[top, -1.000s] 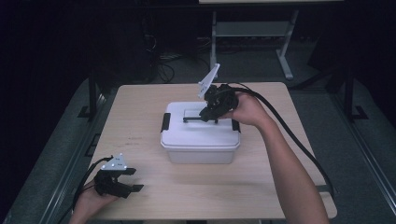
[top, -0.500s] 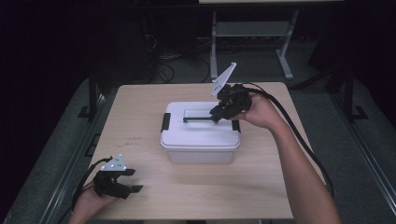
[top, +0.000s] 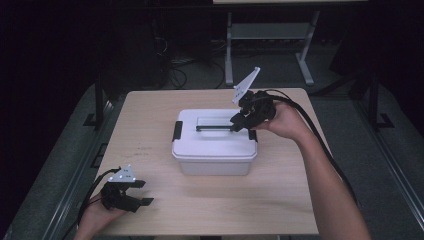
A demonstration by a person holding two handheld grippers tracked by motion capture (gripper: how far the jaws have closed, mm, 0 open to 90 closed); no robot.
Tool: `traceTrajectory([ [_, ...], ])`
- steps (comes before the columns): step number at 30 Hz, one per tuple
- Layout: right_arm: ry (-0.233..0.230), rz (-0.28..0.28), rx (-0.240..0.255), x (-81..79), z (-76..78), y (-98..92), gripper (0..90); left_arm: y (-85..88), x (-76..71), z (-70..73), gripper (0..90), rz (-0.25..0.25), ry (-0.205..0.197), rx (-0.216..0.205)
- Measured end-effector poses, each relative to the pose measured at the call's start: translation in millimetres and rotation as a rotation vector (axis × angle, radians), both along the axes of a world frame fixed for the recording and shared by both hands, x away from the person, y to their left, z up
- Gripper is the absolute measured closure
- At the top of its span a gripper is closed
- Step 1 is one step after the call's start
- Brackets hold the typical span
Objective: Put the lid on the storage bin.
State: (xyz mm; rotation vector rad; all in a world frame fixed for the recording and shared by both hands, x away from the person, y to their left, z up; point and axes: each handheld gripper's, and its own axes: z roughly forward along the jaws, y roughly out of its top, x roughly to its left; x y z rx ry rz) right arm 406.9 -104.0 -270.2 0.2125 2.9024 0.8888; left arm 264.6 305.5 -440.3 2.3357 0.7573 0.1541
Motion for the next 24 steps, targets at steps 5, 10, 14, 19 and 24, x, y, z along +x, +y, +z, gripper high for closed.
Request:
traceTrajectory([
  [5, -0.001, -0.007, 0.007, -1.7, -3.0, -4.7, 68.0, 1.0, 0.5, -0.7, 28.5, 0.000, 0.002, -0.002],
  [10, -0.004, -0.016, 0.006, -3.5, -1.9, -9.4, 67.6, 1.1, 0.6, -0.7, 28.5, 0.003, 0.001, -0.002],
  [14, -0.008, -0.018, 0.002, -4.5, 0.1, -11.8, 67.1, 1.2, 0.4, -0.3, 28.5, 0.003, 0.001, -0.002],
  [19, -0.010, -0.027, -0.002, -7.4, 1.5, -17.0, 66.2, 1.4, 0.4, -0.4, 28.5, 0.004, 0.002, -0.004],
  [24, -0.011, -0.040, 0.005, -9.8, -0.4, -25.9, 65.6, 1.4, 0.8, -1.5, 28.5, 0.005, 0.005, 0.000],
])
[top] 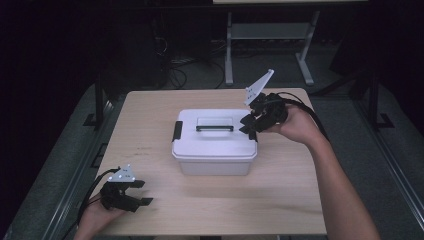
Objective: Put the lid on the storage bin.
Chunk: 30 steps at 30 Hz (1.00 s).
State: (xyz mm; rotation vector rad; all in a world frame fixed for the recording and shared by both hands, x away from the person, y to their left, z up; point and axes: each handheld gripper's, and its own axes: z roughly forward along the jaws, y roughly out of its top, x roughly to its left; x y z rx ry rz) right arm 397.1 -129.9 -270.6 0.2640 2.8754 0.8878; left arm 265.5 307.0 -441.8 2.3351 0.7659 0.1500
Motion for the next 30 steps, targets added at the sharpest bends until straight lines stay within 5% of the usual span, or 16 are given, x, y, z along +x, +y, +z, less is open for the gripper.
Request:
traceTrajectory([
  [30, 0.038, -0.089, 0.026, -16.6, -20.4, -48.4, 62.6, -1.8, 1.8, -3.0, 28.5, -0.004, 0.010, 0.018],
])
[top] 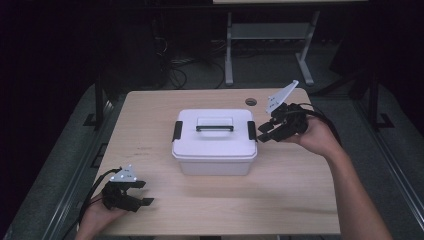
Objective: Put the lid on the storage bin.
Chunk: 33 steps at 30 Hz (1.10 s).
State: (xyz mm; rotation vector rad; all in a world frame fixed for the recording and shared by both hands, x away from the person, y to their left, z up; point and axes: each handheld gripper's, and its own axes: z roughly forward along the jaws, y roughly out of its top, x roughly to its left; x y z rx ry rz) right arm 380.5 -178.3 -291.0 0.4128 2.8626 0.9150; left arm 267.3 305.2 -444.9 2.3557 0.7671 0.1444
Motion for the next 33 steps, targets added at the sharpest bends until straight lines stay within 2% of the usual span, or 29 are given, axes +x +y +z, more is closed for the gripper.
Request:
traceTrajectory([
  [14, 0.010, -0.024, 0.013, -8.9, -13.5, -14.6, 60.5, 3.3, -0.5, -2.5, 28.1, 0.018, 0.009, 0.002],
  [33, 0.027, -0.068, 0.028, -21.2, -25.8, -35.6, 56.9, 3.3, -1.0, -2.2, 26.3, 0.023, 0.002, 0.007],
])
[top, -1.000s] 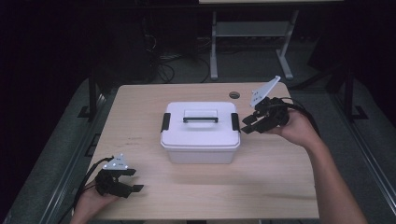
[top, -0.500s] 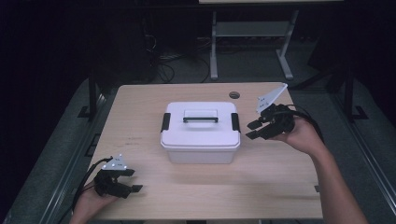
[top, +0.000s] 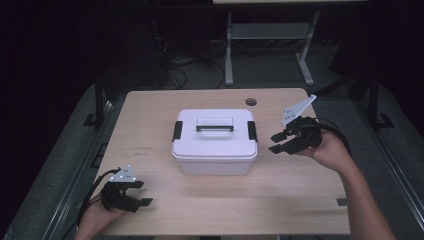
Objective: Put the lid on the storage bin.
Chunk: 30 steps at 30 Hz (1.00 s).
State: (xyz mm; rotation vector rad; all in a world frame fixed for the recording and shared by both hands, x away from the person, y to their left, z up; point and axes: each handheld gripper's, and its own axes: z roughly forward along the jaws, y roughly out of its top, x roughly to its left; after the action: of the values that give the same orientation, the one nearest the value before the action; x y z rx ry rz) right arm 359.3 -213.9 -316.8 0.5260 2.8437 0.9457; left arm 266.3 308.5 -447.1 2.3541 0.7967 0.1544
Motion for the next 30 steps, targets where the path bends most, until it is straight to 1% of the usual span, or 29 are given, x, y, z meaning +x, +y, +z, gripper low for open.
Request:
traceTrajectory([
  [6, -0.003, -0.007, 0.004, -3.8, -4.7, -5.9, 56.1, 0.7, -0.1, 0.2, 26.3, -0.003, -0.002, 0.008],
  [12, 0.011, -0.025, 0.009, -8.1, -10.5, -11.1, 53.3, 0.7, -0.5, 0.4, 26.2, 0.001, -0.003, 0.007],
  [15, 0.011, -0.029, 0.010, -9.8, -14.3, -14.3, 52.5, 0.6, -0.6, 0.4, 26.2, 0.000, -0.004, 0.008],
  [16, 0.018, -0.034, 0.010, -10.8, -15.5, -15.2, 52.5, 0.5, -0.5, 0.5, 26.2, 0.000, -0.004, 0.009],
  [22, 0.016, -0.041, 0.009, -13.9, -21.3, -19.4, 50.6, 0.7, -1.0, 0.3, 26.1, 0.001, -0.004, 0.014],
  [26, 0.027, -0.054, 0.007, -15.7, -25.7, -21.0, 47.7, 1.9, -1.3, 1.3, 26.1, 0.003, -0.008, 0.010],
  [30, 0.030, -0.059, 0.005, -17.7, -30.4, -22.9, 47.1, 1.9, -1.4, 1.4, 26.1, 0.004, -0.008, 0.010],
])
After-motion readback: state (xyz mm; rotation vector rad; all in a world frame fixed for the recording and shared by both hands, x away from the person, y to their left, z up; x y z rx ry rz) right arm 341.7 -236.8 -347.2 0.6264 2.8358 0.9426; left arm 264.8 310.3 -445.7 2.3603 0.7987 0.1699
